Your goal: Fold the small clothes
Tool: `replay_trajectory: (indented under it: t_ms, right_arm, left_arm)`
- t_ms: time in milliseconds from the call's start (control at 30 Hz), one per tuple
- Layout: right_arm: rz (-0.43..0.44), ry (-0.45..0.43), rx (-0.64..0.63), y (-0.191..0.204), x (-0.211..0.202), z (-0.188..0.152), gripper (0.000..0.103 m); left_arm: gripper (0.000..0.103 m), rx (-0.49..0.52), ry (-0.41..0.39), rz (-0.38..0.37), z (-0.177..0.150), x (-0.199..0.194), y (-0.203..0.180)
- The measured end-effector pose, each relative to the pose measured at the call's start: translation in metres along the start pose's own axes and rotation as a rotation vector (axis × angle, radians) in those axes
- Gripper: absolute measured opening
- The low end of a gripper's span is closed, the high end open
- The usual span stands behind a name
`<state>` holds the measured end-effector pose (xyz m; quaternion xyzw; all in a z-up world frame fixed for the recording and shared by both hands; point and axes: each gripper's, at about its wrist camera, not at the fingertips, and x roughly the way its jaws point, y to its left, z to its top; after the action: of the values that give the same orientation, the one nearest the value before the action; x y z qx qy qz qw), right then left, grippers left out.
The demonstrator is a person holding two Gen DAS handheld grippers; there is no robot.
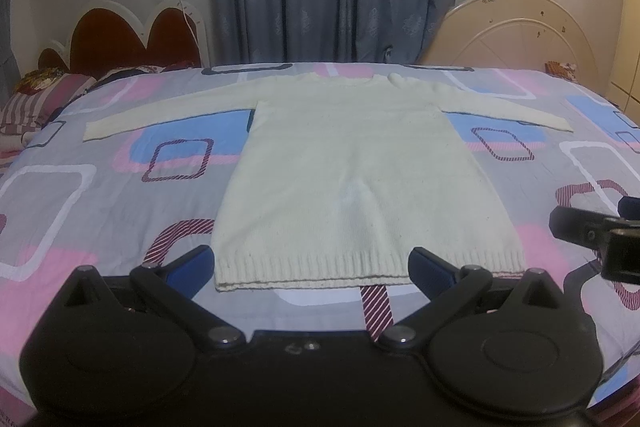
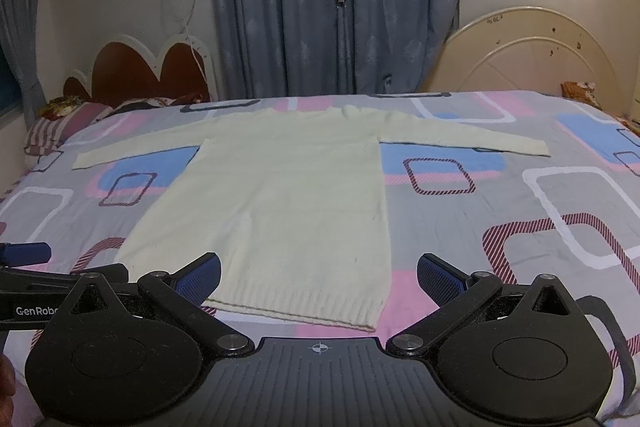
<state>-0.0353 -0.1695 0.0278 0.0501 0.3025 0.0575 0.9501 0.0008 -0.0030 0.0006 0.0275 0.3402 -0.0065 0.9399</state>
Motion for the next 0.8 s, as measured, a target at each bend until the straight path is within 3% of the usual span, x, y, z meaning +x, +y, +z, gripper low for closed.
replay_trajectory:
  t_ms: [800]
  right_arm:
    - [-0.005, 0.000, 0.009, 0.0008, -0.0009, 0.0024, 0.103]
  left_arm:
    - [0.103, 0.000, -0.003, 0.001, 0.0001, -0.0022, 0.0018]
